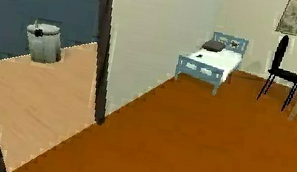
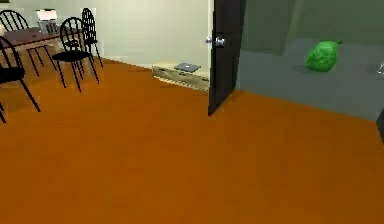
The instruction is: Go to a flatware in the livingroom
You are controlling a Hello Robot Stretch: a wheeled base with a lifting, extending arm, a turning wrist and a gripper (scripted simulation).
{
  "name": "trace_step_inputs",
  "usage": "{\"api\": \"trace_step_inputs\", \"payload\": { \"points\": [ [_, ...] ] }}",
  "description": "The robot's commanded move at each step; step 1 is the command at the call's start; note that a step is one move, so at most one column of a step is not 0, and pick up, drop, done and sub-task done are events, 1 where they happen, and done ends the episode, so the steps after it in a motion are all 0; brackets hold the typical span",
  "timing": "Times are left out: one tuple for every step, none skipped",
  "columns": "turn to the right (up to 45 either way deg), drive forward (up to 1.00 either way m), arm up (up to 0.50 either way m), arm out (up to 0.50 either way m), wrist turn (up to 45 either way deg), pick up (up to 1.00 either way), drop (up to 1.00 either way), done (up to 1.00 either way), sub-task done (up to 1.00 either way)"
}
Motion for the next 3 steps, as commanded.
{"api": "trace_step_inputs", "payload": {
  "points": [
    [45.0, 0.0, 0.0, 0.0, 0.0, 0.0, 0.0, 0.0, 0.0],
    [45.0, 0.0, 0.0, 0.0, 0.0, 0.0, 0.0, 0.0, 0.0],
    [33.0, 0.0, 0.0, 0.0, 0.0, 0.0, 0.0, 0.0, 0.0]
  ]
}}
